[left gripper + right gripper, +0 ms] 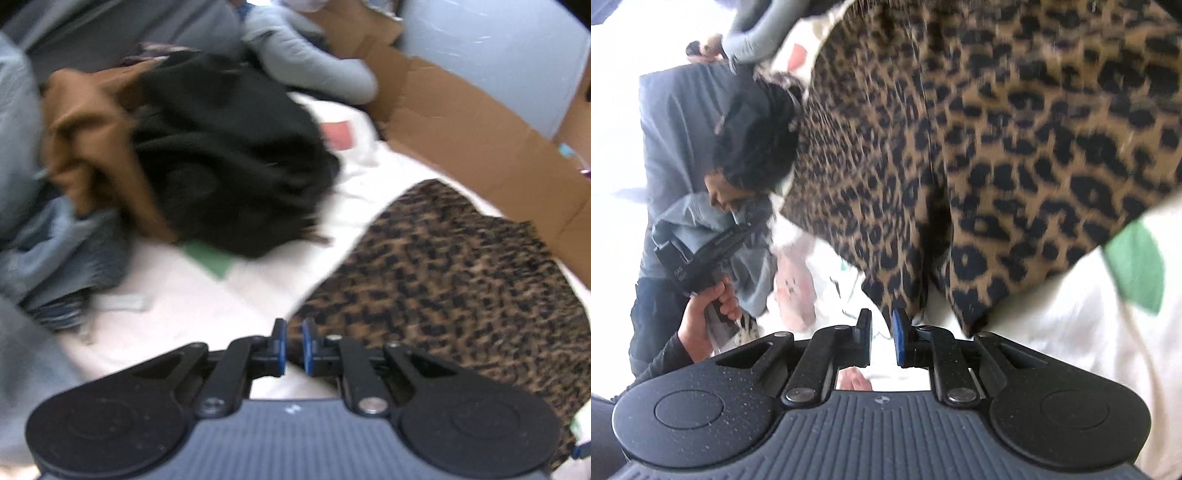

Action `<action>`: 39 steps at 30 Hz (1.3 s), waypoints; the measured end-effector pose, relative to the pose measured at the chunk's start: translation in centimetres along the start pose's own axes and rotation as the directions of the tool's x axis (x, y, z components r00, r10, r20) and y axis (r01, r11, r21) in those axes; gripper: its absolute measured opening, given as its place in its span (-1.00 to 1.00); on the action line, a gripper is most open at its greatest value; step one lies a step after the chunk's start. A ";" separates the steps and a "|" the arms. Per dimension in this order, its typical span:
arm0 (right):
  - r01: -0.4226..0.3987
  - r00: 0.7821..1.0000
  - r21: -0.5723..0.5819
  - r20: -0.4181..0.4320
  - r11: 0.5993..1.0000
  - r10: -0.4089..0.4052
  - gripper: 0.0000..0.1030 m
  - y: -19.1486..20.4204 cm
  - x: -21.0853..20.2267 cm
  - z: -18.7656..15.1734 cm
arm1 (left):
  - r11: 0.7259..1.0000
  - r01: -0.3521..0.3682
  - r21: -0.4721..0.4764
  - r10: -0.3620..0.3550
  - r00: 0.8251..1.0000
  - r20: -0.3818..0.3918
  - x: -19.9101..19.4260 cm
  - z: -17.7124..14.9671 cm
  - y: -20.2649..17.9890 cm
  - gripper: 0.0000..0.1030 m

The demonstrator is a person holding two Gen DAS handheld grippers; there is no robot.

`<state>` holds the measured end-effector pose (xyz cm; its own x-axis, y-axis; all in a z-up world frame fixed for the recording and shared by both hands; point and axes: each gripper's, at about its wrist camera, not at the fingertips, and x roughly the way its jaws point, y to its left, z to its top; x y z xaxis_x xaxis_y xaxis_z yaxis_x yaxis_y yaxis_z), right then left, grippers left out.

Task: Fold clothes
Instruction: 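Release the skirt edge with the right tool and lift both tools away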

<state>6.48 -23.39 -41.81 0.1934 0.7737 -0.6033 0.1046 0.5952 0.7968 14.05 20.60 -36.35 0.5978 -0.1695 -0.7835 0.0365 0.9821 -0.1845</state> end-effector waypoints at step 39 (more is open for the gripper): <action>0.760 0.650 -0.211 0.278 0.615 -0.707 -0.69 -4.6 -6.7 1.1 | 0.972 0.042 0.231 0.002 0.982 -0.187 2.4 -1.1 -11.4 -0.10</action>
<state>5.79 -31.57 -41.34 0.3230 0.0215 -0.9462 0.0057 0.9997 0.0246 14.17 8.89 -36.76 0.4379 -0.1796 -0.8809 0.2457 0.9664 -0.0749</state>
